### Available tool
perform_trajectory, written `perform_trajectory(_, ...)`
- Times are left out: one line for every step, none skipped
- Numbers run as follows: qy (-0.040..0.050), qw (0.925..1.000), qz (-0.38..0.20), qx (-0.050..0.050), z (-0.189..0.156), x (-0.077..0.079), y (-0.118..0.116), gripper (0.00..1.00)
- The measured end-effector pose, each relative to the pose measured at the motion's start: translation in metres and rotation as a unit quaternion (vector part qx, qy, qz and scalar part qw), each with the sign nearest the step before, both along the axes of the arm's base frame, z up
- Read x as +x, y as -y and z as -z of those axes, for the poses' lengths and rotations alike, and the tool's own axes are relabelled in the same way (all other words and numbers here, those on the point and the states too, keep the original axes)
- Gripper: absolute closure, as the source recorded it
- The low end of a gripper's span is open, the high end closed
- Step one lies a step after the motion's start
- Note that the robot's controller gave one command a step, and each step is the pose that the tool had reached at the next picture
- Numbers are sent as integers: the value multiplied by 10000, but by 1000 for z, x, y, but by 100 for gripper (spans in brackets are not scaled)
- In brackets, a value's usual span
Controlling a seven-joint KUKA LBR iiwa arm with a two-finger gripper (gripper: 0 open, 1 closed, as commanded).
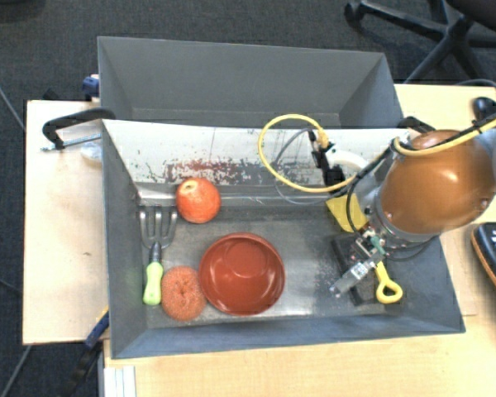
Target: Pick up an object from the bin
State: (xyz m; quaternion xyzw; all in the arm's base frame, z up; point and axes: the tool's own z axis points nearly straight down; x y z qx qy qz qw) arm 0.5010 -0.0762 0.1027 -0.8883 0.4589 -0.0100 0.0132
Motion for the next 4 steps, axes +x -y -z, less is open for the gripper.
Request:
perform_trajectory(58, 9861, -1658, -58, -117, 30, 54, 0)
perform_trajectory(106, 9973, -720, -29, -273, 44, 24, 0)
perform_trajectory(76, 9832, -1825, -54, -136, -3, -15, 0)
perform_trajectory(126, 9319, -3623, -126, -240, 26, 54, 0)
